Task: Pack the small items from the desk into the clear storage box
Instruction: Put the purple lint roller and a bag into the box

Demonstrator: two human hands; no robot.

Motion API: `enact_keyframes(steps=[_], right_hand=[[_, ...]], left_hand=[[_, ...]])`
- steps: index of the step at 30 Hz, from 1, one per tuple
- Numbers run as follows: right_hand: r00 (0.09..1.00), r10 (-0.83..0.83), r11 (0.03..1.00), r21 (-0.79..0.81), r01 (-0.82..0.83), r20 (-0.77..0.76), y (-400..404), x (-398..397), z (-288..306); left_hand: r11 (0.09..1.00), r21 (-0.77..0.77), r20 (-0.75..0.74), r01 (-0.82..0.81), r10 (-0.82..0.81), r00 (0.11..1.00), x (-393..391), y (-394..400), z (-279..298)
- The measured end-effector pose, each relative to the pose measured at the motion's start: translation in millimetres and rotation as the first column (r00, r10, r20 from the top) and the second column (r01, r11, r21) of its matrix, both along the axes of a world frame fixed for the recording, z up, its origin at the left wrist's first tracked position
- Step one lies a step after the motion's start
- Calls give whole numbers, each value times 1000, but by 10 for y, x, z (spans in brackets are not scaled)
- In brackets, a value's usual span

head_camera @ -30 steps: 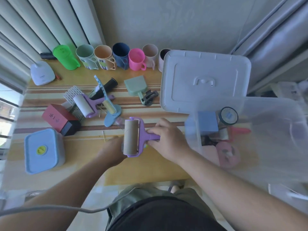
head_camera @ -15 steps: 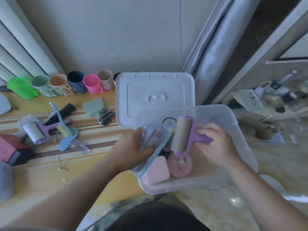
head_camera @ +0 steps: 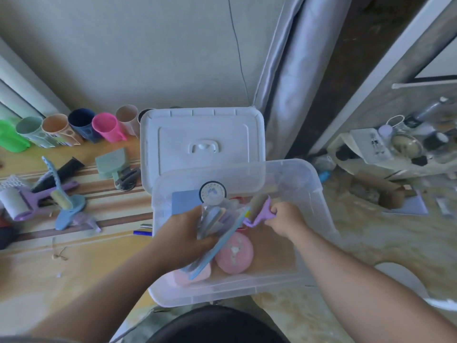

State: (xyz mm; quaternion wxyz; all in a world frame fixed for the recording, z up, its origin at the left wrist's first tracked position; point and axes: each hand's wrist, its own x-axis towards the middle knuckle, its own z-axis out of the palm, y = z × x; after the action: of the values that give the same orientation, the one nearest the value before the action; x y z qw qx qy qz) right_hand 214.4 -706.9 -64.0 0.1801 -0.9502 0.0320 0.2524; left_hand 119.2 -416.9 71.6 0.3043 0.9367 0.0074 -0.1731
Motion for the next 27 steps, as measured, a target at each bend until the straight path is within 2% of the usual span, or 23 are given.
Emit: enact_keyframes(steps=[3, 7, 9, 12, 14, 17, 20, 22, 23, 25, 27], right_hand=[[977, -213, 973, 87, 215, -28, 30, 7, -127], [946, -322, 947, 2, 322, 48, 12, -70, -318], [947, -315, 946, -57, 318, 62, -14, -75, -355], [973, -206, 967, -133, 219, 102, -44, 1, -391], [980, -158, 976, -133, 174, 118, -73, 57, -395], [983, -143, 987, -58, 150, 118, -100, 87, -331], [972, -195, 980, 72, 187, 132, -65, 58, -110], [979, -187, 954, 253, 161, 83, -21, -3, 131], [987, -160, 919, 367, 147, 3, 3, -55, 274], [989, -7, 843, 530, 87, -150, 41, -176, 523], [968, 205, 839, 536, -96, -148, 81, -275, 698]], left_hand=[[1000, 16, -4, -25, 25, 1000, -2, 5, -34], [999, 18, -10, -27, 27, 1000, 62, -60, -114], [1000, 29, -21, 13, -12, 1000, 105, -147, -187], [996, 11, -55, 91, -90, 994, 148, -262, -368], [989, -7, -86, 149, -149, 985, 160, -345, -474], [973, 11, -128, 232, -228, 965, 176, -452, -548], [966, 4, -124, 260, -257, 958, 209, -515, -591], [966, 4, -126, 260, -258, 958, 251, -564, -615], [963, 33, -138, 269, -262, 955, 276, -591, -629], [941, 92, -191, 326, -305, 933, 326, -646, -672], [928, 78, -225, 364, -340, 913, 361, -689, -725]])
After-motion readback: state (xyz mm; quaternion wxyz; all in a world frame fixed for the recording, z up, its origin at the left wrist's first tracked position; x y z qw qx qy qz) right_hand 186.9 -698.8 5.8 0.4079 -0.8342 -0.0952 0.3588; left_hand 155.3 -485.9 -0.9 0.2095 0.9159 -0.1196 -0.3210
